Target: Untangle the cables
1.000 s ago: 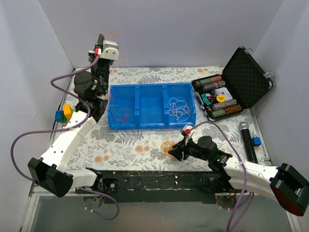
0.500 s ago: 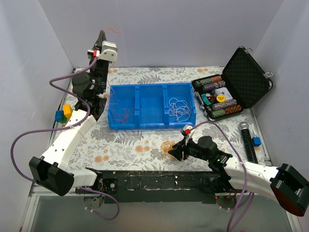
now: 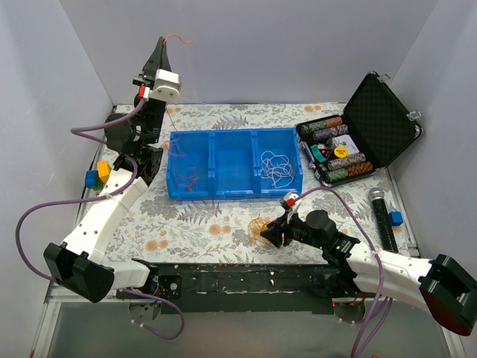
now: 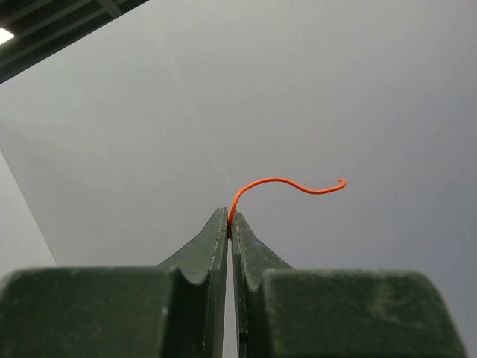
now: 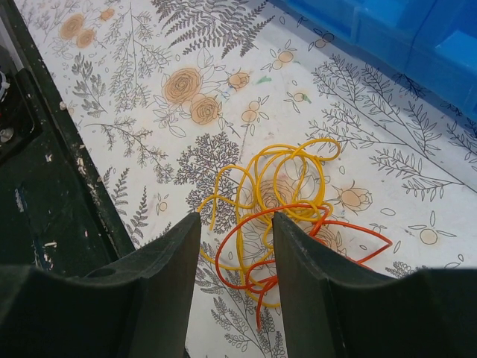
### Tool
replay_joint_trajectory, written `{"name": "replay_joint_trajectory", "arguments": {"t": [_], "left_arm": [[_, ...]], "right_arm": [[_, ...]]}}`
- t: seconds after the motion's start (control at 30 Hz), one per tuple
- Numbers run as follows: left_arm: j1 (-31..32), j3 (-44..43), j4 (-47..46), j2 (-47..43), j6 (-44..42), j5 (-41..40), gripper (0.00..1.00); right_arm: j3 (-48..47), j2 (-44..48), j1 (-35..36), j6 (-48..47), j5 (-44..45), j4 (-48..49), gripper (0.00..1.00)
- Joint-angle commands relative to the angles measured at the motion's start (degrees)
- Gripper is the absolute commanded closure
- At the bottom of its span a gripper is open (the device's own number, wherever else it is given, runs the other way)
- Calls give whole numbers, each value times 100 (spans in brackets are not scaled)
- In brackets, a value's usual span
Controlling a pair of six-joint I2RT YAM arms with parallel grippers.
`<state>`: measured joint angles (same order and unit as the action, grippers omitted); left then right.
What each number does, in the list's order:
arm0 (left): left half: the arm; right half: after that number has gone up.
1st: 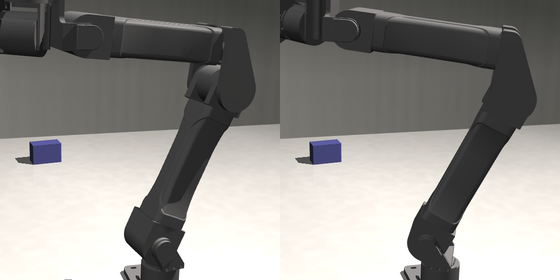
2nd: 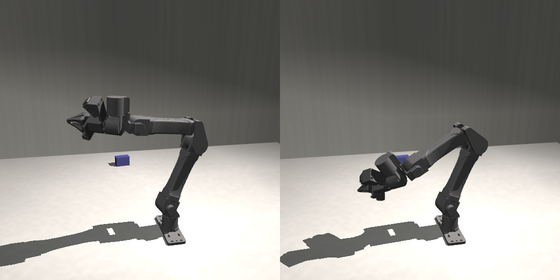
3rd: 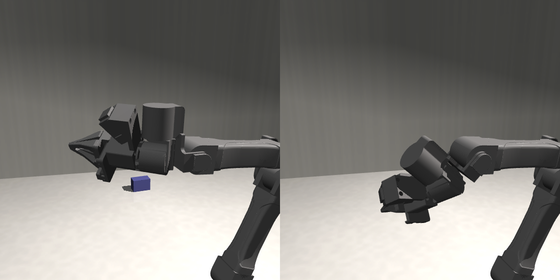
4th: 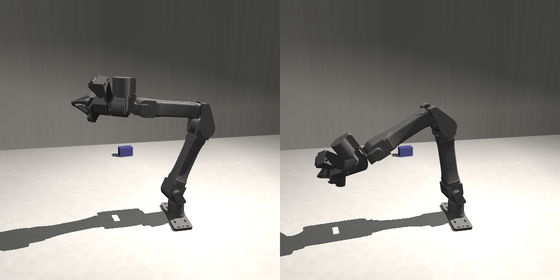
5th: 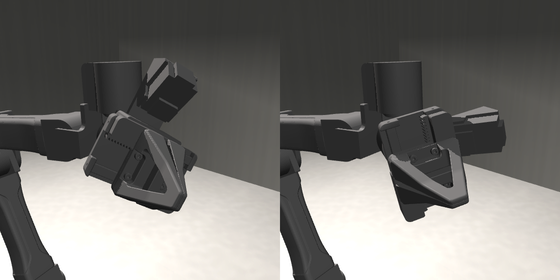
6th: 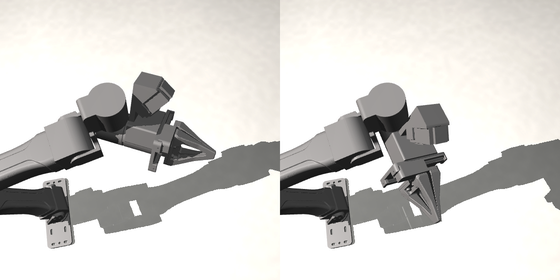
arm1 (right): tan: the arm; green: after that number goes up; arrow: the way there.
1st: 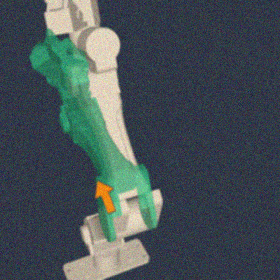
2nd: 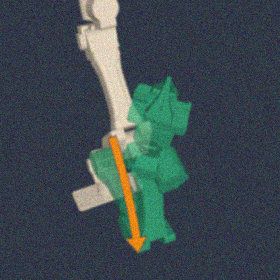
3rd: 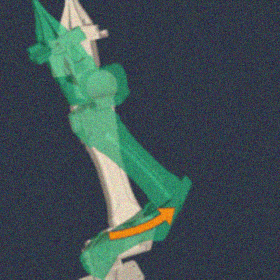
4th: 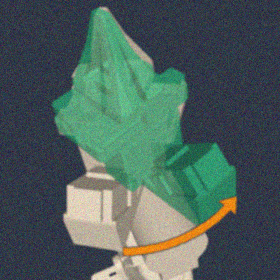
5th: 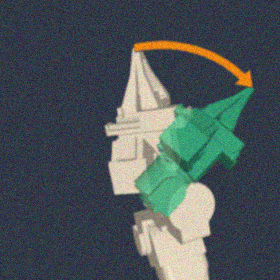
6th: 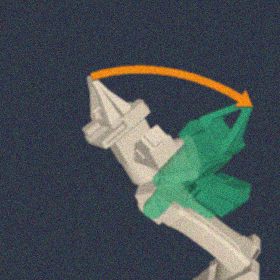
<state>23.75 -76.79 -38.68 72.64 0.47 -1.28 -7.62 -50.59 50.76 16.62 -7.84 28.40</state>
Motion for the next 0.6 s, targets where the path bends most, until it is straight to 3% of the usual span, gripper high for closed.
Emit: {"name": "replay_joint_trajectory", "arguments": {"t": [0.0,0.2,0.57], "left_arm": [[-10,-65,-53,-171,41,119,100],[-10,341,-157,-286,23,380,100],[7,-1258,-562,461,-29,734,100]], "right_arm": [[6,67,13,60,54,69,48],[15,102,13,78,63,60,48],[-3,93,13,78,28,78,48]]}}
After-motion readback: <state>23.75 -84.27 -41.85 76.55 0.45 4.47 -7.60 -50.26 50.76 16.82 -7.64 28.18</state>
